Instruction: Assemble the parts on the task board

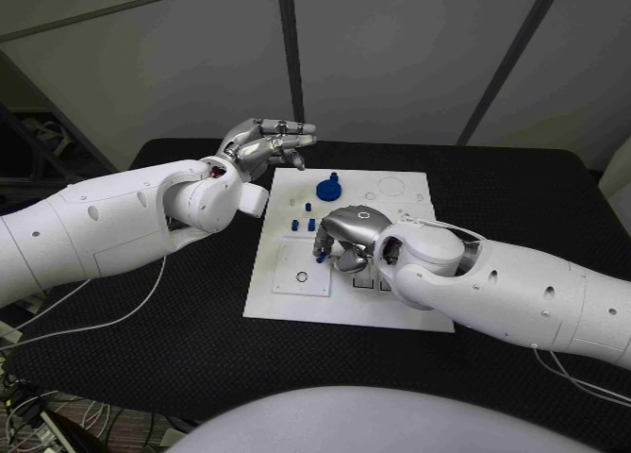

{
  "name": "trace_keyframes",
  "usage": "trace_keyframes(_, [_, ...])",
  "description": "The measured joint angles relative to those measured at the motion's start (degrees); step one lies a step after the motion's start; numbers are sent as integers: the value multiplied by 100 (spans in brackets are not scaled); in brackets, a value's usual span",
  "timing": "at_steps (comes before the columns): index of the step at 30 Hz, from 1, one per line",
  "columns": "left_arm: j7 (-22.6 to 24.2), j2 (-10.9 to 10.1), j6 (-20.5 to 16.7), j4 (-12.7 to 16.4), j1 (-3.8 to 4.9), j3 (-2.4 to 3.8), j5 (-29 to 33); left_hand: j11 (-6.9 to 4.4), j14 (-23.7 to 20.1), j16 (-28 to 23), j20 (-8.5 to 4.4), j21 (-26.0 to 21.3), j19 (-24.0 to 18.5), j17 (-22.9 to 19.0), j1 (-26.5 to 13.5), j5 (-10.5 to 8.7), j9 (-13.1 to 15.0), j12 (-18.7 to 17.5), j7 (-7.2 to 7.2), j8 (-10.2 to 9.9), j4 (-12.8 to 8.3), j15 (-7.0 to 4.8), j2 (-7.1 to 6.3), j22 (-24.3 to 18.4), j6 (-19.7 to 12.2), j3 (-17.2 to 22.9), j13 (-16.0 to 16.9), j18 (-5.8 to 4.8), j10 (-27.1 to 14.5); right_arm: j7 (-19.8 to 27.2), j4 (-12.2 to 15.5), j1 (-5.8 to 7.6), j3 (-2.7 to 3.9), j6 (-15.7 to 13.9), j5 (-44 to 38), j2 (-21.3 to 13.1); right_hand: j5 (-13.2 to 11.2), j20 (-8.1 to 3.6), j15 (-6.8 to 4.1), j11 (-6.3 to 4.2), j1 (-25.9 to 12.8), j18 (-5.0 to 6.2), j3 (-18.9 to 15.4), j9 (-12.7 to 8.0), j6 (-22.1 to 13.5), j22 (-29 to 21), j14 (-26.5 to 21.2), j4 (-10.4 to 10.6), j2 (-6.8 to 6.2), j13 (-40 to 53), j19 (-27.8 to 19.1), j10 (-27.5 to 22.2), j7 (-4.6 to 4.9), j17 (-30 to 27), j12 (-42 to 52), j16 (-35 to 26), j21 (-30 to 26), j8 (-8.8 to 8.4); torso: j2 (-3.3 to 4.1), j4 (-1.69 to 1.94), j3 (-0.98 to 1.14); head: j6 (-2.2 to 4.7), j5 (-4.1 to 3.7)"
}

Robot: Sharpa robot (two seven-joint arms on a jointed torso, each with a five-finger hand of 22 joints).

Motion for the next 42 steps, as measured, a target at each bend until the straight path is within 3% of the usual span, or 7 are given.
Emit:
trace_keyframes(23, [-30, 18, 36, -3, 0, 0, 1, 0, 0, 1, 0, 0, 0, 1, 0, 0, 0, 0, 0, 0, 0, 0, 0, 1, 0, 0, 0, 0, 0, -99, -83, 14, 9, 194, -135, 140, -22, 0, -20, -12, -93, 1, 20, 28, -5, 0, -22, 19, -28, 10, 0, -77, -4, -181, 1, -53, -51, 16, 0, 3, -1, -32, 7])
trace_keyframes(34, [-47, 26, 51, -13, 1, 0, 1, 0, 0, -17, 0, 0, 0, -3, 0, 0, 0, 0, 0, 0, 0, 0, 0, -4, 0, 0, 0, 0, 0, -87, -101, -1, -13, 207, -145, 153, -117, 0, 42, 101, -279, 1, 26, 21, -261, 0, -84, 25, -203, -74, 0, -452, 88, -348, 5, -113, -167, -47, -1, 0, -1, -51, 5])
trace_keyframes(42, [-58, 32, 60, -21, 1, 0, 1, 0, -20, -17, 0, 0, 0, -3, 0, 0, 0, 0, 0, 0, 0, 20, 0, -3, 0, 0, 0, 0, 0, -74, -105, -2, -21, 194, -134, 149, -150, 78, 123, 185, -386, 1, 9, -3, -438, 4, -165, 41, -311, -130, 10, -747, 164, -541, 4, -229, -381, -45, -2, -2, -1, -69, 16])
